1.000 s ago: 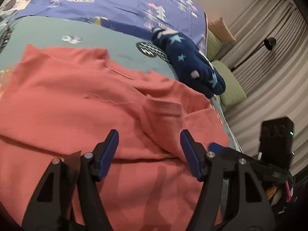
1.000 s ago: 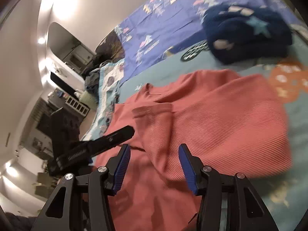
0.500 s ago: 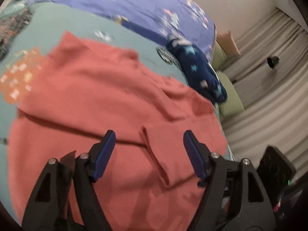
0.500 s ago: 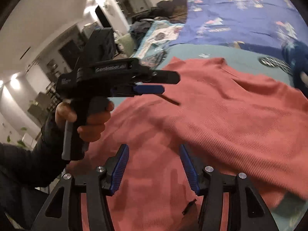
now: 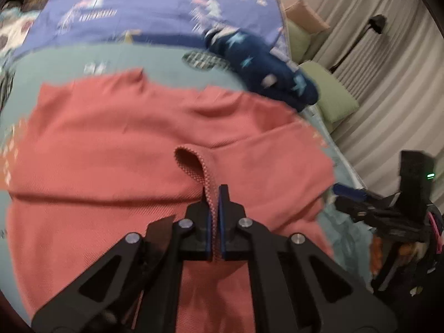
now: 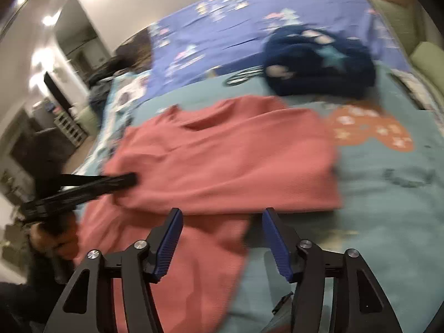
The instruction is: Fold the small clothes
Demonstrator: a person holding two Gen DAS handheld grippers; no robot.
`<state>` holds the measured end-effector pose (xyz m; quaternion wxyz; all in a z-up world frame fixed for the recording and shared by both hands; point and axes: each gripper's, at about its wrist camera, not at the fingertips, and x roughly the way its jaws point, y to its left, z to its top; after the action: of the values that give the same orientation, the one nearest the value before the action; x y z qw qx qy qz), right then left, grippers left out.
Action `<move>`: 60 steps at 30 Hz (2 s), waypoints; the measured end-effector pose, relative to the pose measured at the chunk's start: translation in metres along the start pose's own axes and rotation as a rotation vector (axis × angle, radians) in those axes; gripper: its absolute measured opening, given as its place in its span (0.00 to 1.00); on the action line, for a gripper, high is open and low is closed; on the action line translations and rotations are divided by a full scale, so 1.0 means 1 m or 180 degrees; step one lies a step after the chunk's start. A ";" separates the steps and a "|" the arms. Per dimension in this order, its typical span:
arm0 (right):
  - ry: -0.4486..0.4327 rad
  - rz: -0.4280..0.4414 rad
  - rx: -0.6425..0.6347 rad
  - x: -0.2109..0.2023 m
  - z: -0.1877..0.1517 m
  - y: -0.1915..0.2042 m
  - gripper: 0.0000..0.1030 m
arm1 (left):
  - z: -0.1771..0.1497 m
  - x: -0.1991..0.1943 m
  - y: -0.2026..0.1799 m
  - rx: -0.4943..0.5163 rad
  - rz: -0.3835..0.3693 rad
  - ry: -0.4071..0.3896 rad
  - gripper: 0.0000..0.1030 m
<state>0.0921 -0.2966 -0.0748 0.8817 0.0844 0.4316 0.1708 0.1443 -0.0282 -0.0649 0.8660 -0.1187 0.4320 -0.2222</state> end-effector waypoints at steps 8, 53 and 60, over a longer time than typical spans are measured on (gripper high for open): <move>0.0027 -0.0566 0.0115 0.003 0.004 -0.018 0.63 | 0.082 -0.060 -0.031 0.0643 0.0405 -0.0638 0.05; 0.0229 -0.0752 0.0148 0.056 0.013 0.002 0.69 | 0.097 -0.098 0.051 0.0236 0.0485 -0.0736 0.09; 0.0041 -0.1310 0.0256 0.048 0.002 -0.003 0.69 | 0.075 -0.077 0.104 -0.0045 0.0685 -0.0474 0.08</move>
<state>0.1216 -0.2810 -0.1101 0.8911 0.0285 0.4519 -0.0299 0.1932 0.1008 -0.0078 0.9137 -0.0939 0.3782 -0.1155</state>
